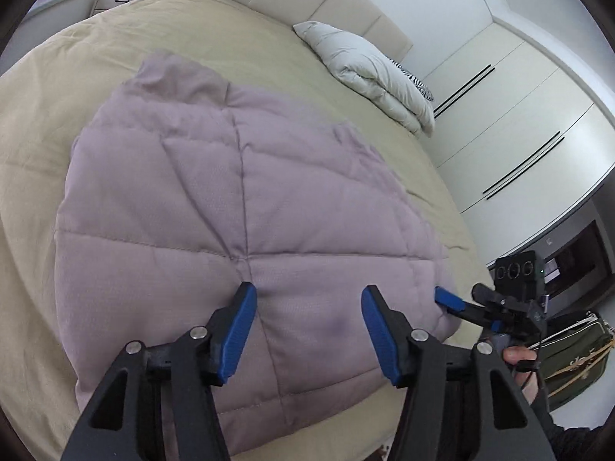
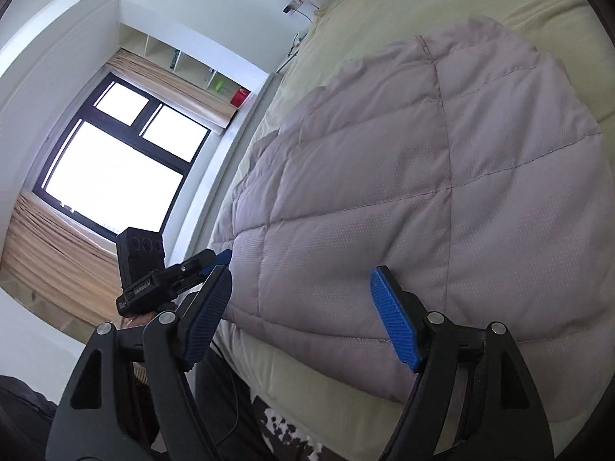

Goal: Fold large clothes

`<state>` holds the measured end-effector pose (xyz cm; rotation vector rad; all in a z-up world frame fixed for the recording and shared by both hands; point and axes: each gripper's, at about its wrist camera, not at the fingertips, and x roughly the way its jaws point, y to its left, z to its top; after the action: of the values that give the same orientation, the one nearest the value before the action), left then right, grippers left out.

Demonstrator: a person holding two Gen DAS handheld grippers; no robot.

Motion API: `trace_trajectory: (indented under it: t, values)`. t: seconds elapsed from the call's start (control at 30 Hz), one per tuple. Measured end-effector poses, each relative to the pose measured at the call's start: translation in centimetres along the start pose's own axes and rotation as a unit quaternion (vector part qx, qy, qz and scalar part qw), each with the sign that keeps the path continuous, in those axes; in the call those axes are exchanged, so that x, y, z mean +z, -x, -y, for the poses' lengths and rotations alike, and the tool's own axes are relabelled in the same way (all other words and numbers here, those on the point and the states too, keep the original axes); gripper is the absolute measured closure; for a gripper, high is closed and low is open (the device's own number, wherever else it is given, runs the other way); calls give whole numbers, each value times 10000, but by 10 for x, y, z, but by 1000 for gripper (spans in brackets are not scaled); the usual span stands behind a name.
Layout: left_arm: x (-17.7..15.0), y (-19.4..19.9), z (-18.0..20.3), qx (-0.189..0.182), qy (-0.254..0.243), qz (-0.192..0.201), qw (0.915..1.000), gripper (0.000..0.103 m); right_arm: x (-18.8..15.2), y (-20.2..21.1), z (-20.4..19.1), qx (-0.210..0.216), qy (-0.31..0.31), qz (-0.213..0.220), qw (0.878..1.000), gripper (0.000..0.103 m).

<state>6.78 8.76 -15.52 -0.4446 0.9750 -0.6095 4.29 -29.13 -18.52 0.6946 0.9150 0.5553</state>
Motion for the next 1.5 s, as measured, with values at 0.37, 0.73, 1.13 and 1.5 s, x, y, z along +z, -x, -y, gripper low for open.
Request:
trace_trajectory:
  t: [0.37, 0.73, 1.13, 1.5]
  values:
    - [-18, 35, -32, -87, 445, 357, 9983, 52, -10, 96, 72, -1046, -907, 1200, 9831, 34]
    - [-36, 106, 74, 2497, -1128, 2279, 9343, 0, -31, 122, -61, -3434, 1186, 2459, 8986, 24]
    - [-28, 146, 176, 3428, -1566, 3024, 8755, 0, -13, 108, -219, -3512, 1749, 2586, 8827, 7]
    - [-31, 148, 197, 3227, -962, 1803, 9242, 0, -37, 129, -285, -3750, 1482, 1822, 8968, 7]
